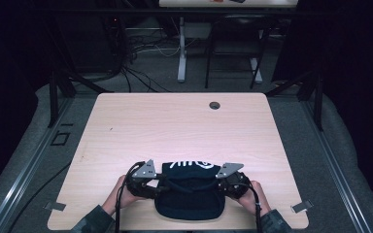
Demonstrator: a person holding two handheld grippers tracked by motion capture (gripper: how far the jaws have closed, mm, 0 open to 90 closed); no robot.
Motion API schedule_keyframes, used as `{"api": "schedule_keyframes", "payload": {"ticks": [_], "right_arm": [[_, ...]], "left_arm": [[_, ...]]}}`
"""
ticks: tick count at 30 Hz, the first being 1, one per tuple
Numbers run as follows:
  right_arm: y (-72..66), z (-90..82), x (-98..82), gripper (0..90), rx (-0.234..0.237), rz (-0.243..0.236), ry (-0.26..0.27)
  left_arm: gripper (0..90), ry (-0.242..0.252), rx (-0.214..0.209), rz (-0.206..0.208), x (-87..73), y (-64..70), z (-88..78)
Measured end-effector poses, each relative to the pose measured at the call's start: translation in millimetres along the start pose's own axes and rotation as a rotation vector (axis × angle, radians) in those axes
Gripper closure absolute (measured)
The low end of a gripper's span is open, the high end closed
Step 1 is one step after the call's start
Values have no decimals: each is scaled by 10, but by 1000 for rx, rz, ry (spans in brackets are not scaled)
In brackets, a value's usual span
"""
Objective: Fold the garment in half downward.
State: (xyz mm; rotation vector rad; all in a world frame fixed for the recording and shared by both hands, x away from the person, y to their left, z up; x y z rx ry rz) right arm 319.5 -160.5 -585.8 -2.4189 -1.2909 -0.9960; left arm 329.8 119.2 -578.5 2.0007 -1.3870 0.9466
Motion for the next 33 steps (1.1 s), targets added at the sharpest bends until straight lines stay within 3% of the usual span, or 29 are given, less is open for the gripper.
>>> {"api": "schedule_keyframes", "payload": {"ticks": [4, 10, 12, 16, 23, 24, 25, 28, 30, 31, 33], "right_arm": [[3, -12, -13, 733, 2, -3, -10], [-14, -50, -12, 701, -1, -23, -23], [-28, -67, -7, 669, 8, -30, -33], [-37, -105, -5, 618, 16, -35, -43], [95, -335, -81, 547, 74, 31, -43], [163, -410, -99, 531, 77, 76, -23], [163, -410, -99, 531, 77, 76, -23], [248, -478, -6, 504, 43, 183, 126], [246, -466, 75, 490, 20, 202, 181], [246, -466, 75, 490, 20, 202, 181], [226, -397, 152, 471, 28, 249, 227]], "left_arm": [[491, 8, 3, -18, -24, -47, -125], [472, 70, 83, -57, -15, -174, -265], [436, 97, 141, -82, 44, -242, -224], [384, 108, 169, -94, 130, -276, -130], [349, 92, 156, -80, 242, -214, 87], [345, 89, 153, -75, 252, -208, 104], [345, 97, 157, -77, 263, -202, 122], [343, 88, 145, -80, 280, -184, 181], [341, 77, 131, -78, 281, -156, 224], [341, 72, 126, -75, 280, -142, 239], [342, 61, 115, -72, 273, -118, 253]]}}
Point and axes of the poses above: each handheld gripper's, and its own axes: z roughly forward along the jaws, x roughly out of its top, y roughly to its right, the point moved 4 cm from there along z, roughly forward along the jaws, and after that the axes turned 3 degrees about y, right-handed, at the moved point
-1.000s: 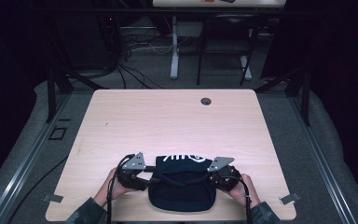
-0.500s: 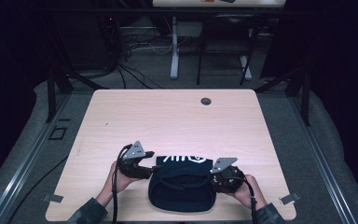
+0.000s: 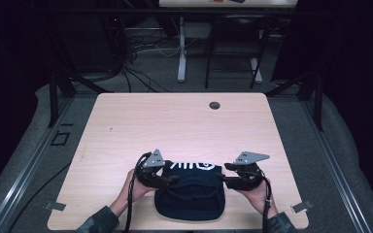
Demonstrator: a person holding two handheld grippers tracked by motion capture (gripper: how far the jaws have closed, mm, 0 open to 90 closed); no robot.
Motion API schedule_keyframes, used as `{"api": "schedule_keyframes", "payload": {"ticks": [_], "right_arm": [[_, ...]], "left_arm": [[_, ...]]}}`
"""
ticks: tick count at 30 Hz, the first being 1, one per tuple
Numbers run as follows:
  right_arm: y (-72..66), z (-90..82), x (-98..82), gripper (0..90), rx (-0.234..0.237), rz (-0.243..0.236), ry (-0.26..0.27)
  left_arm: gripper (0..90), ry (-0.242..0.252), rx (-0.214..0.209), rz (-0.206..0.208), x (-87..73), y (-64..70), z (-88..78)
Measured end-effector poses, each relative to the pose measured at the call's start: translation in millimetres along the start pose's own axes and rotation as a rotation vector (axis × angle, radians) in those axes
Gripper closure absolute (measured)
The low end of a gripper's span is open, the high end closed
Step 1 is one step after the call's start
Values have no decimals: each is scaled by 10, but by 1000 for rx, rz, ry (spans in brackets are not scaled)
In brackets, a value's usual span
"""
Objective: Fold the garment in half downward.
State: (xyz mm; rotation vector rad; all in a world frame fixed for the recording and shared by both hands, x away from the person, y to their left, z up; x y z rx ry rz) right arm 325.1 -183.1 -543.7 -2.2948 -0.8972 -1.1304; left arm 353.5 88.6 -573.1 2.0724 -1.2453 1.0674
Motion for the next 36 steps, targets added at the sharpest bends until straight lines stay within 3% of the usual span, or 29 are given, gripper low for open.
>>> {"api": "schedule_keyframes", "payload": {"ticks": [2, 4, 10, 14, 17, 18, 21, 25, 30, 31, 33, 36], "right_arm": [[-123, 195, -4, 454, 32, -14, -26], [-198, 309, -54, 442, 47, -43, -87], [-271, 449, -217, 354, 85, -57, -195], [-300, 471, -264, 322, 91, -79, -212], [-333, 482, -305, 227, 99, -95, -245], [-362, 487, -326, 198, 89, -120, -248], [-379, 487, -336, 184, 84, -126, -262], [-392, 494, -356, 144, 59, -156, -276], [-382, 496, -365, 107, 60, -150, -287], [-351, 530, -385, 25, 41, -143, -312], [-315, 545, -395, 19, 55, -115, -302], [-323, 555, -394, 14, 51, -125, -301]], "left_arm": [[336, -12, -9, -8, -19, 17, 9], [336, -28, -16, -1, -50, 35, 13], [331, -90, -31, 16, -162, 91, 50], [328, -114, -34, 21, -224, 109, 57], [311, -111, -30, 28, -275, 114, 45], [284, -111, -28, 23, -295, 115, 39], [276, -109, -26, 7, -338, 121, 35], [238, -117, -15, 30, -354, 172, 39], [233, -111, -6, 32, -371, 190, 35], [211, -111, 1, 31, -373, 186, 37], [180, -116, 7, 11, -380, 166, 54], [159, -125, 0, -9, -383, 135, 72]]}}
Point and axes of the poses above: each handheld gripper's, and its own axes: z roughly forward along the jaws, x roughly out of its top, y roughly to its right, the point moved 4 cm from there along z, roughly forward along the jaws, and after that the axes turned 3 degrees about y, right-handed, at the moved point
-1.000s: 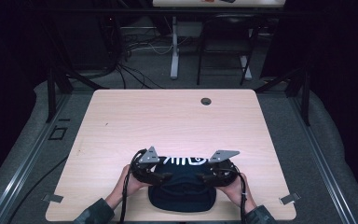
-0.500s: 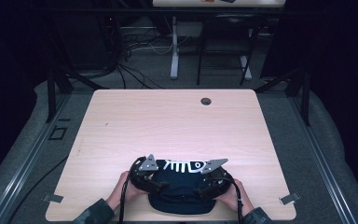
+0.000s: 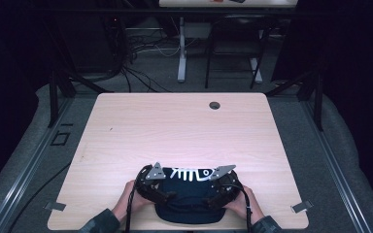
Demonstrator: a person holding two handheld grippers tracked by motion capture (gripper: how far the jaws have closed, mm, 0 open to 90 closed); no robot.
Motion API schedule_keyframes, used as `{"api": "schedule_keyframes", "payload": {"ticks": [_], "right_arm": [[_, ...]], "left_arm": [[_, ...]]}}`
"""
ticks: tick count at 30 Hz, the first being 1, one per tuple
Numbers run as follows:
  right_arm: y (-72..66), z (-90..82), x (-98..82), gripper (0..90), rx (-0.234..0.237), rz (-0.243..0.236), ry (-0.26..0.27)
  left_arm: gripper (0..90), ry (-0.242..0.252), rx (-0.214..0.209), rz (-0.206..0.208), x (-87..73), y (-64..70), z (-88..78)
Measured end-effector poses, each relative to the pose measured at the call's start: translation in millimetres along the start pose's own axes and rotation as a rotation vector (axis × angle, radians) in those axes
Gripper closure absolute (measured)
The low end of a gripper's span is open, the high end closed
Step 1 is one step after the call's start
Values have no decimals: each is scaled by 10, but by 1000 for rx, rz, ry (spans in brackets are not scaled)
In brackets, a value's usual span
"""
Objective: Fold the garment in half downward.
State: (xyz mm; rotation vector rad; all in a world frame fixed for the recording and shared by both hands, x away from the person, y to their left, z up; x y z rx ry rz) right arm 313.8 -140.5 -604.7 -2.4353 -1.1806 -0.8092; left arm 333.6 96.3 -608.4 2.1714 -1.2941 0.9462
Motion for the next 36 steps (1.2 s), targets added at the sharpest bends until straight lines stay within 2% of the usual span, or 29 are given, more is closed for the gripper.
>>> {"api": "schedule_keyframes", "payload": {"ticks": [4, 10, 15, 17, 19, 20, 21, 24, 29, 30, 31, 32, 35, 36], "right_arm": [[29, 15, 18, 3, -14, -7, -6], [150, 69, 82, 0, -33, 14, 12], [224, 98, 118, 0, -41, 19, 21], [232, 96, 120, 0, -38, 15, 17], [236, 86, 118, 0, -31, 19, 29], [238, 75, 119, 0, -23, 29, 56], [255, 15, 128, 0, -13, 46, 96], [276, -76, 141, 0, -11, 57, 134], [275, -170, 124, 0, -14, 63, 155], [281, -239, 112, 0, -22, 69, 177], [281, -239, 112, 0, -22, 69, 177], [303, -325, 83, 0, -32, 73, 186], [345, -404, 31, 0, -59, 80, 196], [403, -467, -38, 0, -86, 99, 199]], "left_arm": [[151, -1, 9, -2, 13, -23, 15], [147, 8, 29, -21, 61, -171, 72], [143, 11, 44, -26, 85, -217, 93], [131, 10, 55, -28, 93, -224, 97], [64, 19, 71, -21, 106, -230, 82], [64, 32, 69, -28, 114, -234, 67], [0, 38, 74, -36, 122, -244, 47], [1, 86, 77, -56, 142, -270, -65], [1, 99, 101, -63, 120, -304, -174], [1, 101, 109, -68, 106, -318, -201], [1, 105, 121, -74, 90, -336, -229], [1, 100, 136, -87, 48, -378, -277], [1, 103, 142, -112, 2, -425, -305], [1, 104, 133, -126, -19, -446, -318]]}}
Point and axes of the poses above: each handheld gripper's, and its own axes: z roughly forward along the jaws, x roughly out of its top, y roughly to its right, the point moved 4 cm from there along z, roughly forward along the jaws, and after that the axes turned 3 degrees about y, right-handed, at the moved point
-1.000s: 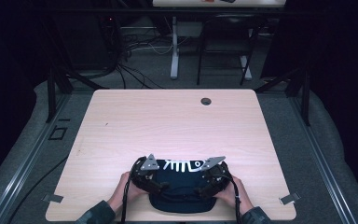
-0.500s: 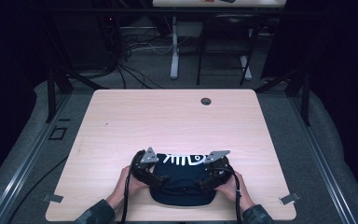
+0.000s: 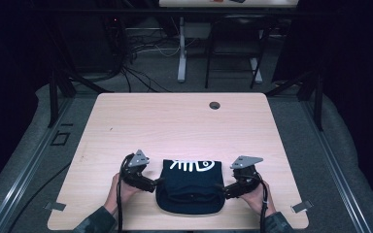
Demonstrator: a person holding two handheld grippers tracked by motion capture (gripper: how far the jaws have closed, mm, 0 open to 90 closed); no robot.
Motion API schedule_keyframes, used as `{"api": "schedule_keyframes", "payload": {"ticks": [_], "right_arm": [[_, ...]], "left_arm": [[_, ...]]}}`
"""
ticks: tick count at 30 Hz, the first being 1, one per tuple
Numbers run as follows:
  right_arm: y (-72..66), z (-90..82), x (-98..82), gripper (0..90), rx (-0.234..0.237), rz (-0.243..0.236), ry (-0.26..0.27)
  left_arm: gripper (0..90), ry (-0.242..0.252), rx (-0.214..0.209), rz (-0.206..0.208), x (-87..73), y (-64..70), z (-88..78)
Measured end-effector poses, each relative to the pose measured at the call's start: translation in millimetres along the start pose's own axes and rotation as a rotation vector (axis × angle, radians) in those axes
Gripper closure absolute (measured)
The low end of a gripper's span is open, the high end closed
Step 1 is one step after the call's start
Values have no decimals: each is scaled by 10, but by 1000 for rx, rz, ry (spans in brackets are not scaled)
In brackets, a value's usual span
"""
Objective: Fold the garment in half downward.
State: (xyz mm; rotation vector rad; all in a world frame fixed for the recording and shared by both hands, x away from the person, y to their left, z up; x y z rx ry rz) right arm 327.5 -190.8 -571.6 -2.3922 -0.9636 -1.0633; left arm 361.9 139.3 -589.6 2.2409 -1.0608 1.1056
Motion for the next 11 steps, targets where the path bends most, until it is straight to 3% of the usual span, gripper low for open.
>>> {"api": "schedule_keyframes", "payload": {"ticks": [5, 11], "right_arm": [[164, -81, -113, 0, -34, 40, -6], [242, -78, -204, 0, -58, 53, -38]], "left_arm": [[1, 7, 13, -36, -46, -88, -18], [1, -35, -4, -51, -102, -119, 19]]}}
Point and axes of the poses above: each handheld gripper's, and its own axes: z roughly forward along the jaws, x roughly out of its top, y roughly to its right, the point moved 4 cm from there along z, roughly forward along the jaws, and after that the axes turned 3 degrees about y, right-handed, at the moved point
